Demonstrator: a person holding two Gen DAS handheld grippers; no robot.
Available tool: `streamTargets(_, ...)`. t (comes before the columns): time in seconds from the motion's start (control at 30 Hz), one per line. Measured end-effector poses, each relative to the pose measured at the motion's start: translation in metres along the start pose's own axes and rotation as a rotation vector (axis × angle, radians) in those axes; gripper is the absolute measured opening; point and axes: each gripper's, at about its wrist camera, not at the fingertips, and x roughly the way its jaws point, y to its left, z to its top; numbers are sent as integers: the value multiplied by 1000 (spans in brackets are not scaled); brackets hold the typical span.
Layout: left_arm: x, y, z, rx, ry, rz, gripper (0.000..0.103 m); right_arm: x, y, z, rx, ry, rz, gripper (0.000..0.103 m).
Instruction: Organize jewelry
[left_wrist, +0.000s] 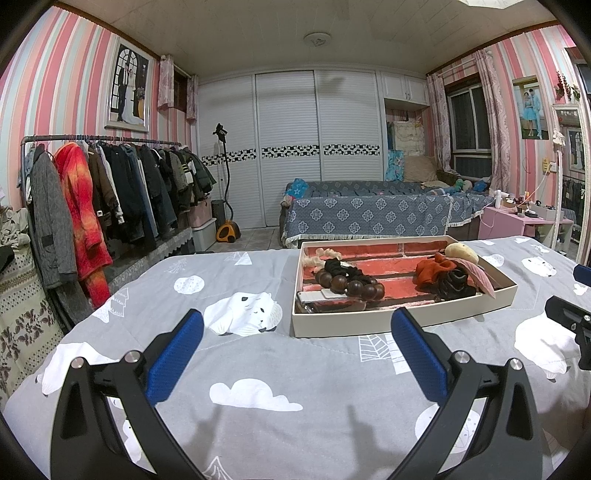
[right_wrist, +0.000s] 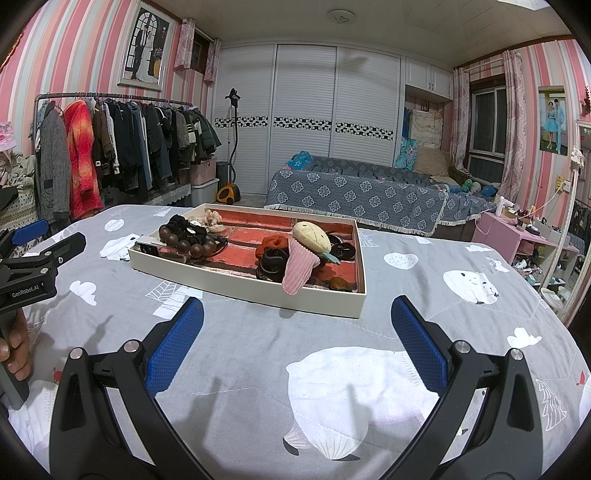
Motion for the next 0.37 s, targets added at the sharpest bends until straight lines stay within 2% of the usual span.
streamTargets(0.37, 3, 4, 1, -15, 16, -9, 99, 0, 0, 0, -1, 0, 0, 99)
